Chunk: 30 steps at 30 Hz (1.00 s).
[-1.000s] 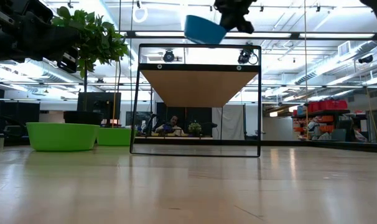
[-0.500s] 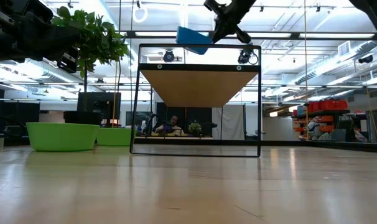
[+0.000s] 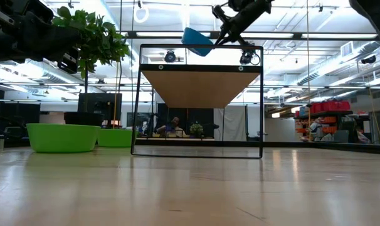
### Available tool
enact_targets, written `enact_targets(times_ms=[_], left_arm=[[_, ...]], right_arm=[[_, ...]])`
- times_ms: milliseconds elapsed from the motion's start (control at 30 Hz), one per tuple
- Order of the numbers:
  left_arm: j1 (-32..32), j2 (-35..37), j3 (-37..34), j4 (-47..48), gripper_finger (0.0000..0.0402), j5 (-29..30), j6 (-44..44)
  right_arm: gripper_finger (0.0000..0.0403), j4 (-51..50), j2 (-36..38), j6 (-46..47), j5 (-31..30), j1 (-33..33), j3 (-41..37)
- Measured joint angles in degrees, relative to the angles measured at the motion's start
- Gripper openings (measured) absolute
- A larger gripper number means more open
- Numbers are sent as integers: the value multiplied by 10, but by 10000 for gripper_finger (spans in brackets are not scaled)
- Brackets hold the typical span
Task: Pick & Place Mini bowls
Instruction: Stack the top blue bowl on the blue bowl on the shelf
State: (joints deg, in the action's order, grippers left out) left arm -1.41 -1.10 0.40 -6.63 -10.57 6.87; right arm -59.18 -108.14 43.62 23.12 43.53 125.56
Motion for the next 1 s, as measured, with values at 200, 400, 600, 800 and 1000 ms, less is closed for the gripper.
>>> enact_targets(times_ms=[200, 400, 600, 800, 1000], left_arm=[[0, 0, 0, 0, 30, 0, 0], [0, 0, 0, 0, 30, 0, 0], [0, 0, 0, 0, 30, 0, 0], [0, 0, 0, 0, 30, 0, 0], [0, 0, 0, 0, 30, 0, 0]], right_arm=[[0, 37, -5, 12, 20, 6, 0], [0, 51, -5, 35, 12, 1, 0], [0, 52, -7, 55, -3, -19, 0], [0, 63, -25, 73, -16, -34, -1], [0, 48, -36, 76, -17, -41, -1]])
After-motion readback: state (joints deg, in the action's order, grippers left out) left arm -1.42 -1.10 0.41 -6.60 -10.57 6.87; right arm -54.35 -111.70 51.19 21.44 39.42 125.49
